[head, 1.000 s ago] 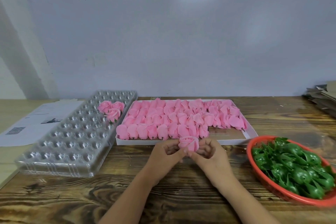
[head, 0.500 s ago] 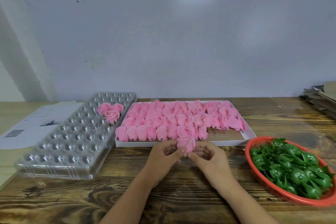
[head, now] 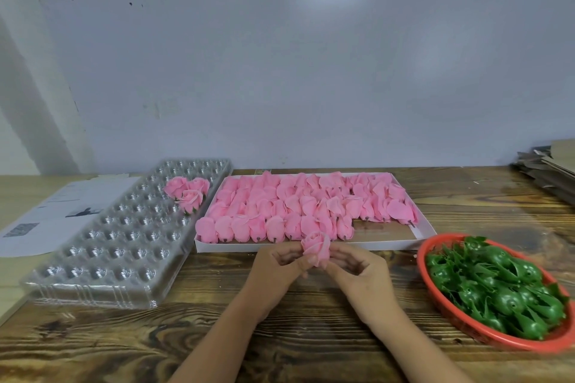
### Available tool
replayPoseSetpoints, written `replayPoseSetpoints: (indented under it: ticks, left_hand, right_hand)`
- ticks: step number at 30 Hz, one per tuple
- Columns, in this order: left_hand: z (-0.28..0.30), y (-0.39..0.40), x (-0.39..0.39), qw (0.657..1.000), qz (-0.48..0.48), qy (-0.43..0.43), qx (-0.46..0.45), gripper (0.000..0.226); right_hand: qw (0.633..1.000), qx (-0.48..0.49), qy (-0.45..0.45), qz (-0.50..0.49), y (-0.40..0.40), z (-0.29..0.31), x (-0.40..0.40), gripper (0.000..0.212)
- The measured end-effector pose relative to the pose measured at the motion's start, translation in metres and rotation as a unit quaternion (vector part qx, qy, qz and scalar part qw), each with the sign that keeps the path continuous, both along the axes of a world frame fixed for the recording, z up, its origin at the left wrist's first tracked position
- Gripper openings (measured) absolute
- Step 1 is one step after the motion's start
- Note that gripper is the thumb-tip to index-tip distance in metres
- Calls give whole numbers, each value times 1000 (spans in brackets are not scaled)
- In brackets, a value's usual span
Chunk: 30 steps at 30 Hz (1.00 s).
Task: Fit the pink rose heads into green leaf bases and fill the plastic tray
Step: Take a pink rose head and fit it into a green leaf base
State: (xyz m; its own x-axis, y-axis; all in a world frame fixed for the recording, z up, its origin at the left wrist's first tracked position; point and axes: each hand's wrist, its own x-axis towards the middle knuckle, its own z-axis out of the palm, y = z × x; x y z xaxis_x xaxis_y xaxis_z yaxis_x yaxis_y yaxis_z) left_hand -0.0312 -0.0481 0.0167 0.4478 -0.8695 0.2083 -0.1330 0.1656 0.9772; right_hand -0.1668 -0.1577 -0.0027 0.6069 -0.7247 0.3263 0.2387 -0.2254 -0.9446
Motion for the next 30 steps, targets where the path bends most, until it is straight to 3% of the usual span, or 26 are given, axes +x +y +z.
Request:
replayPoseSetpoints:
  ticks: [11,19,22,30]
  left_hand:
    - [0,-1,1,999,18,28,-16,9]
    - [-3,-2,6,999,25,15,22,40]
    - [-1,-1,6,1000,-10,7,18,37]
    - [-5,-1,5,999,39,-26,21,23]
  right_hand:
    - [996,51,-21,73,3,4,0,40]
    - [990,99,-9,100,2,6,-2,35]
    - [984,121,12,130,3,6,-4,33]
    - [991,-23,56,121,8,10,-5,31]
